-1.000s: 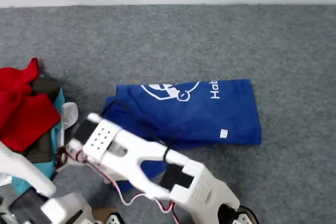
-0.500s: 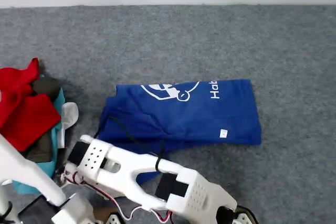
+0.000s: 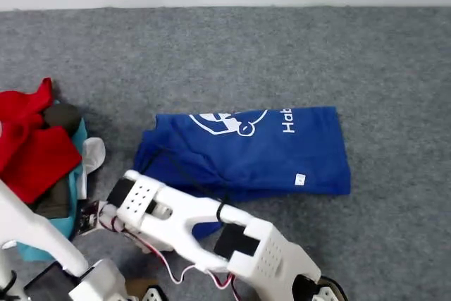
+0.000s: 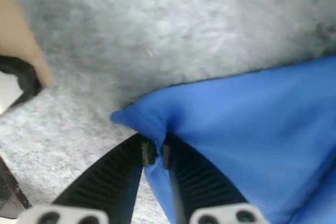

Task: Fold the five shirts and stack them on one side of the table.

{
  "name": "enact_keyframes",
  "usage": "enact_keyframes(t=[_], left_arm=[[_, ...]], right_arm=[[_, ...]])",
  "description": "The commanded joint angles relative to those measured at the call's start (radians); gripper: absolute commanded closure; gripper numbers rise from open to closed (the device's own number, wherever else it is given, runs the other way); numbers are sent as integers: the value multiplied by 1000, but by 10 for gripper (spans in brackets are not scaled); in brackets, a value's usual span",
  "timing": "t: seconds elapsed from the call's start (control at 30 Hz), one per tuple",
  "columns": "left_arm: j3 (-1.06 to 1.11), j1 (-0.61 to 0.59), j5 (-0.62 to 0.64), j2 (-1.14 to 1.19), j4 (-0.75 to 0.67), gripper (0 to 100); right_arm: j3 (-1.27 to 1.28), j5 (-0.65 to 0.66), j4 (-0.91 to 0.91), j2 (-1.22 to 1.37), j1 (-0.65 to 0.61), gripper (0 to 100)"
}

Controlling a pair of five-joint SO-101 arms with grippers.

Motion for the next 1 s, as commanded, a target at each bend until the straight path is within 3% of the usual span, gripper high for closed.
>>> enact_keyframes(t=[0.0,0.27,0.6,0.97], left_arm=[[1,9,11,-29,-12,826],[2,9,11,-29,-12,826],[2,9,11,-28,-8,826],[84,11,11,-32,-48,826]], right_arm=[[-8,40,10,-44,48,988],[-44,107,48,-209,102,988],[-172,212,-10,-269,288,988],[-230,302,-131,-216,312,988]])
